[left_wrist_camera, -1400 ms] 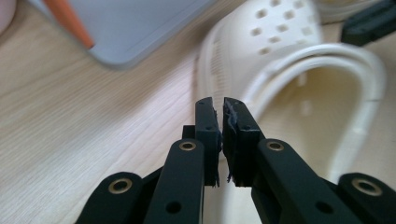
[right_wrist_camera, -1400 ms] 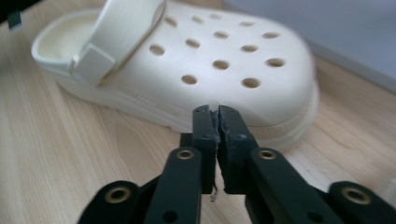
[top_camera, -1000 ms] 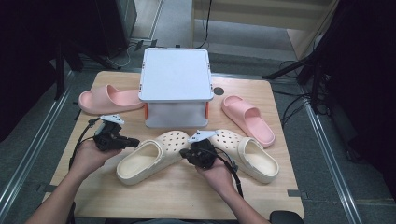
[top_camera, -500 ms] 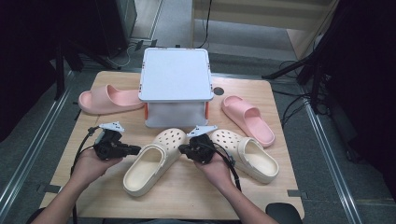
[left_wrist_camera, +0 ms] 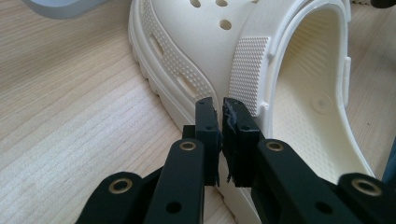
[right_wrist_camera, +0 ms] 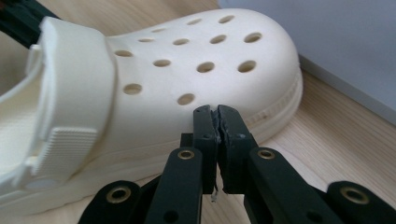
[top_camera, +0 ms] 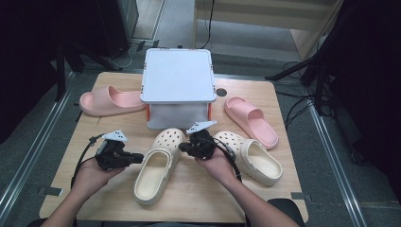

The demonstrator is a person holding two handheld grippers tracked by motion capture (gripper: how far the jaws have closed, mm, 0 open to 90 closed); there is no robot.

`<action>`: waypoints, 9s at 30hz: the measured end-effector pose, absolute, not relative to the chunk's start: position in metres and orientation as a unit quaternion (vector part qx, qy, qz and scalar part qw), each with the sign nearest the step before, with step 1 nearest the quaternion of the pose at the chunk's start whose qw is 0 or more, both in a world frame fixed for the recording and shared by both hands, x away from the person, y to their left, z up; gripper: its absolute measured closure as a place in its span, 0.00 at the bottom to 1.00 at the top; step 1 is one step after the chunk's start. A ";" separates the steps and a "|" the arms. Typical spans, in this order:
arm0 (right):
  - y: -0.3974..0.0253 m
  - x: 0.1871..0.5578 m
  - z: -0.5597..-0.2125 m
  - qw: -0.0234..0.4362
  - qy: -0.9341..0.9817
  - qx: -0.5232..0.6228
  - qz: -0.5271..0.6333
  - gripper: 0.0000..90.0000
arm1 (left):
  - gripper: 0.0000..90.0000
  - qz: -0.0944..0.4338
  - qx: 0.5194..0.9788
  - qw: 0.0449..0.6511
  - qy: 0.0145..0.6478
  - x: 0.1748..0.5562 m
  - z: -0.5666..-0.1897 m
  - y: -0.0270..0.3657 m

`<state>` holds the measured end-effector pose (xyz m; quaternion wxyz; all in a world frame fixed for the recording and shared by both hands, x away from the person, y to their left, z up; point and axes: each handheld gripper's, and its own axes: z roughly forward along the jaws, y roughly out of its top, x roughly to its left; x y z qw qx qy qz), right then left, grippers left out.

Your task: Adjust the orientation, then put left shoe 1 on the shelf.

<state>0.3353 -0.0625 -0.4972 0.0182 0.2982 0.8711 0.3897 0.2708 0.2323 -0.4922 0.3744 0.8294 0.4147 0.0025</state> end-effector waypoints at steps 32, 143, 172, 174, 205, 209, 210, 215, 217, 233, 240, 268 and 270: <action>-0.066 0.331 -0.480 0.052 0.852 0.314 0.417 0.63 | 0.67 0.019 0.822 0.401 0.403 0.291 -0.452 0.234; -0.020 0.385 -0.478 0.096 0.756 0.514 0.394 0.85 | 0.86 0.083 0.827 0.406 0.380 0.407 -0.379 0.228; -0.072 0.301 -0.470 0.048 0.821 0.387 0.417 0.89 | 0.86 0.085 0.822 0.411 0.383 0.407 -0.380 0.228; -0.077 0.293 -0.473 0.051 0.822 0.383 0.418 0.92 | 0.86 0.086 0.822 0.412 0.383 0.407 -0.380 0.228; -0.033 0.296 -0.497 0.072 0.850 0.364 0.374 1.00 | 0.85 0.088 0.821 0.414 0.383 0.407 -0.381 0.227; -0.023 0.310 -0.501 0.072 0.847 0.367 0.379 1.00 | 0.85 0.087 0.820 0.415 0.384 0.407 -0.381 0.227; -0.021 0.314 -0.502 0.071 0.847 0.367 0.378 1.00 | 0.85 0.087 0.820 0.415 0.384 0.407 -0.381 0.227; -0.010 0.330 -0.506 0.072 0.841 0.369 0.389 1.00 | 0.85 0.089 0.820 0.415 0.384 0.407 -0.381 0.227; -0.007 0.337 -0.507 0.065 0.835 0.371 0.401 1.00 | 0.85 0.088 0.820 0.416 0.384 0.407 -0.381 0.227; 0.030 0.374 -0.509 0.086 0.830 0.372 0.407 1.00 | 0.85 0.085 0.819 0.417 0.384 0.407 -0.381 0.228; 0.025 0.377 -0.508 0.069 0.828 0.378 0.408 1.00 | 0.85 0.080 0.816 0.419 0.391 0.408 -0.381 0.228; -0.095 0.308 -0.456 0.020 0.835 0.324 0.445 0.70 | 0.46 0.083 0.827 0.428 0.356 0.370 -0.367 0.206; -0.108 0.305 -0.454 0.023 0.834 0.329 0.443 0.69 | 0.46 0.075 0.831 0.418 0.358 0.368 -0.370 0.204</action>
